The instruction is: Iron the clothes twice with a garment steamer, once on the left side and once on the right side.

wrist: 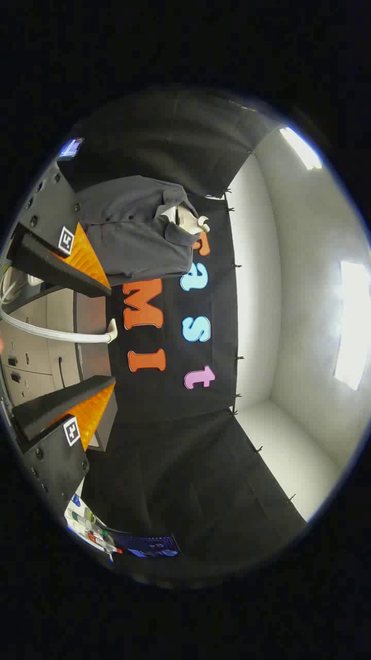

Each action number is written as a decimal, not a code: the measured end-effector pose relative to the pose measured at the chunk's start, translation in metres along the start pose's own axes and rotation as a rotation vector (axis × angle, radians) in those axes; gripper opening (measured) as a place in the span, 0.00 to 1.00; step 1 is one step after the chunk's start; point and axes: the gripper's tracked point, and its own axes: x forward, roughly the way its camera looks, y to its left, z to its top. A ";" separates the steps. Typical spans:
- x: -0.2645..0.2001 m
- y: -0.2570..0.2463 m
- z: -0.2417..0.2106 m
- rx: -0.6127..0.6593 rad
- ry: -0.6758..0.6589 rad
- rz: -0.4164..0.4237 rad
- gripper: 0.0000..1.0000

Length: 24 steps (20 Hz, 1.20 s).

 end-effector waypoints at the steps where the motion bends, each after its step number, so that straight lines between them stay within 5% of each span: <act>1: 0.000 0.001 -0.001 0.001 0.003 0.001 0.98; 24: -0.027 -0.011 0.006 0.009 -0.011 -0.016 0.98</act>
